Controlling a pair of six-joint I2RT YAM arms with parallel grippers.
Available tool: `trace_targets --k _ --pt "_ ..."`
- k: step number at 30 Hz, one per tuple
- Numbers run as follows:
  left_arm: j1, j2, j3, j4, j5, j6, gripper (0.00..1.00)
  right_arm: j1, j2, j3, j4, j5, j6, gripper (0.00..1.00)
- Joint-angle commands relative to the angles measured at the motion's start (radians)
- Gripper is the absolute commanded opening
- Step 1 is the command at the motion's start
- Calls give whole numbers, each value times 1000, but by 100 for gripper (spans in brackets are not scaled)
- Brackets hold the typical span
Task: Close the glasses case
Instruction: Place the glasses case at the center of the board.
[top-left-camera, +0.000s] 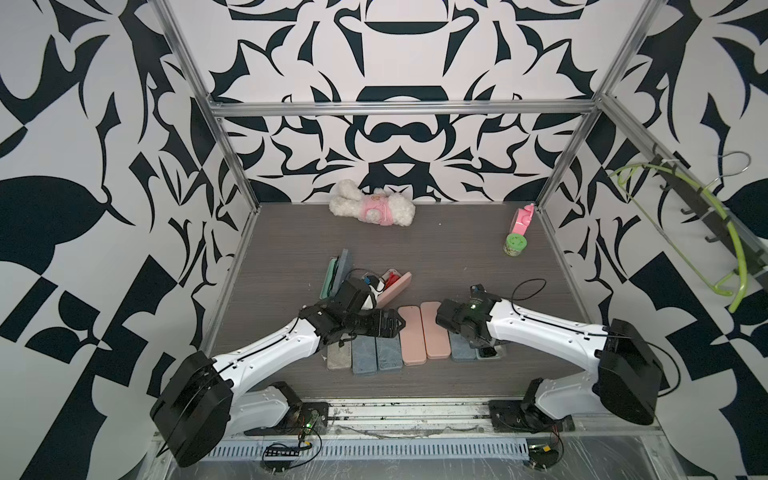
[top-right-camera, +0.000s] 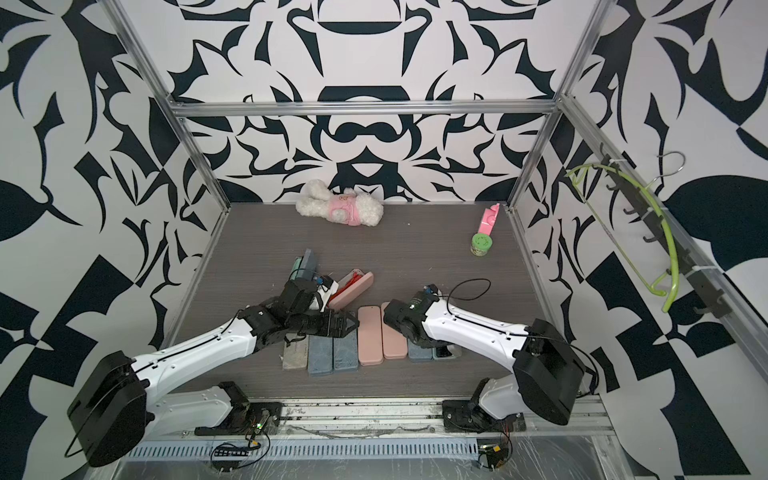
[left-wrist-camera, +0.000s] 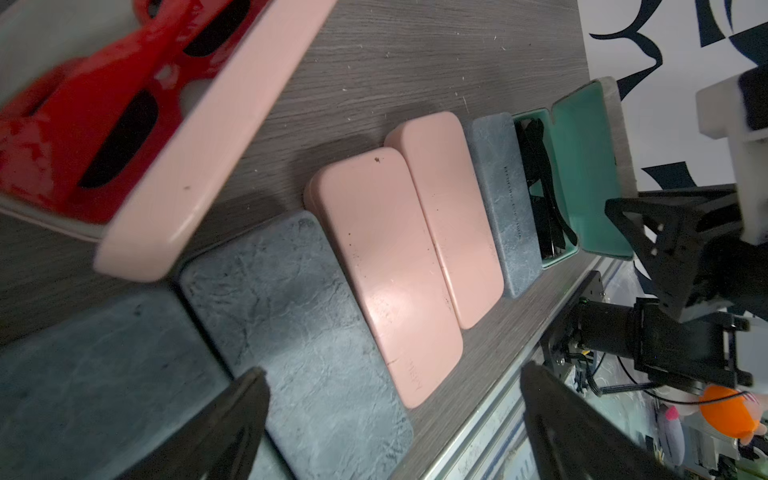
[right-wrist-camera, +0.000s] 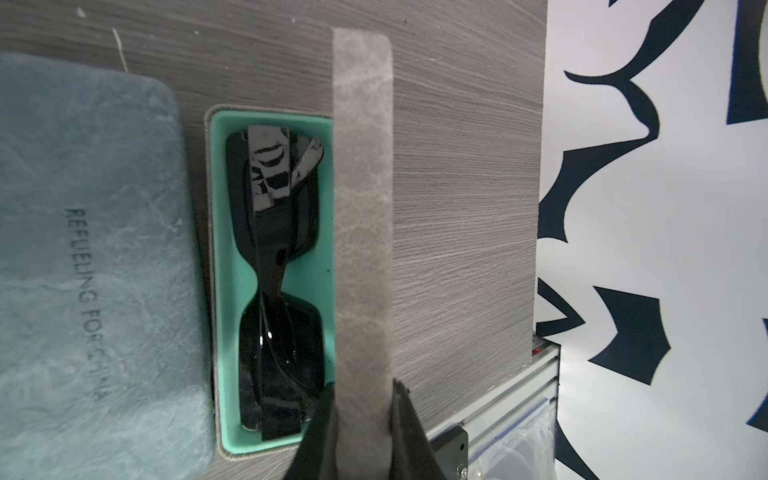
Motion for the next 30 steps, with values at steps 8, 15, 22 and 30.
trace_targets --k 8,15,22,30 --pt "3 21 42 26 33 1 100 8 -55 -19 61 -14 12 38" --pt "3 17 61 47 65 9 100 -1 -167 -34 81 -34 22 47" --pt "1 107 122 73 147 11 100 -90 -325 -41 92 -128 5 51" --pt "-56 306 257 127 264 -23 99 -402 -486 -152 176 -420 -102 51"
